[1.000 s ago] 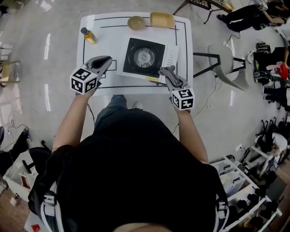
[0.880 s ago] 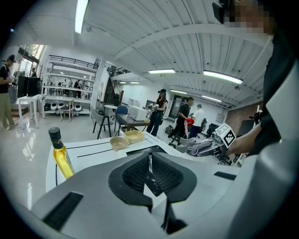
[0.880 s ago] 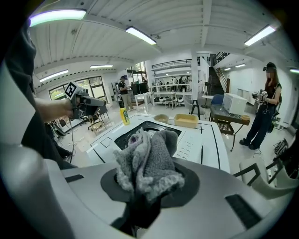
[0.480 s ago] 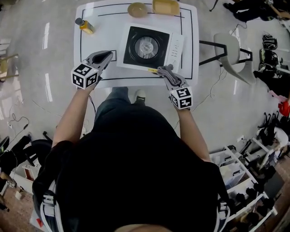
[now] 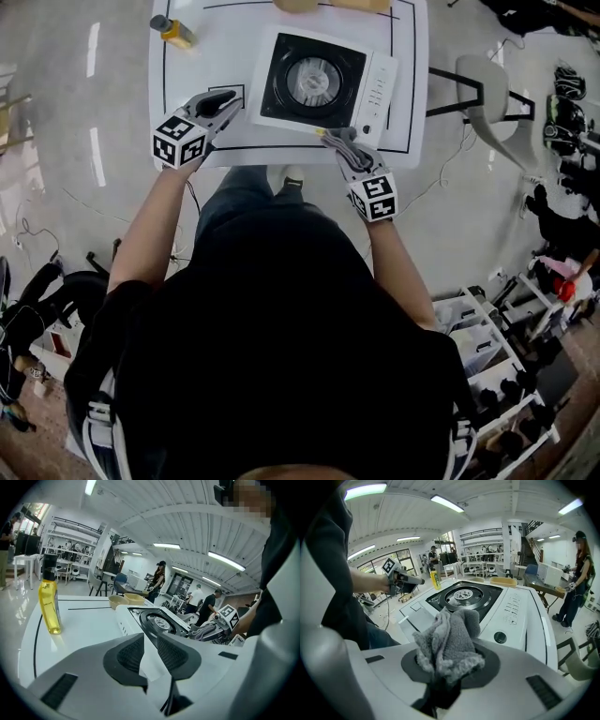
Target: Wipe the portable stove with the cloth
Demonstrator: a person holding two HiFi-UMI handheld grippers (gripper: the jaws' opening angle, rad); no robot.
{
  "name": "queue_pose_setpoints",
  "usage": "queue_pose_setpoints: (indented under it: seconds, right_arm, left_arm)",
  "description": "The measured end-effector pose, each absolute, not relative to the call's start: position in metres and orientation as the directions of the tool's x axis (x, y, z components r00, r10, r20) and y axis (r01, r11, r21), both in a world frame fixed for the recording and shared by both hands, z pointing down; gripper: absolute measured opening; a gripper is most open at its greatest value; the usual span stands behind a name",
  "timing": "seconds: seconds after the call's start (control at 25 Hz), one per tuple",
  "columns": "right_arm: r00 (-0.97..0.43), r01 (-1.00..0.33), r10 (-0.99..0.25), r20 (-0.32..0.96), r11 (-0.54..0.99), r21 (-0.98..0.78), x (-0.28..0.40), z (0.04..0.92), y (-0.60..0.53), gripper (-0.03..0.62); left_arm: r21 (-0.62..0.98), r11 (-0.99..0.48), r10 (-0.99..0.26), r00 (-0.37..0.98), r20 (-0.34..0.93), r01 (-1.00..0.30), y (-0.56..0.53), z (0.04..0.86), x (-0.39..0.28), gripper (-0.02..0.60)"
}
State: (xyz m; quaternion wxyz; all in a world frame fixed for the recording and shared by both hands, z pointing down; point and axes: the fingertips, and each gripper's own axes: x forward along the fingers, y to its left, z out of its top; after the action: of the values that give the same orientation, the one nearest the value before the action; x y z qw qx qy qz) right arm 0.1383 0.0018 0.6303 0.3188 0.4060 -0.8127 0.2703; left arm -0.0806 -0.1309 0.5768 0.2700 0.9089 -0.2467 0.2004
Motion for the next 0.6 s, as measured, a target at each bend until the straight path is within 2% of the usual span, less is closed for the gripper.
queue_pose_setpoints:
  seconds: [0.28,0.6]
  right_arm:
    - [-0.515,-0.797,-0.464,0.720,0.569,-0.203,0.107,0.633,-0.005,0.115]
    - [-0.583,-0.716,-0.413,0.699,0.668,-0.202,0.054,0.634,-0.020,0.115]
  left_arm:
    - [0.360,-0.830,-0.195,0.826,0.529,-0.426,-0.109,0.603,-0.071,0.181]
    - [0.359,-0.875,-0.065,0.814,0.578,-0.325,-0.082,0.630,-0.071,0.216]
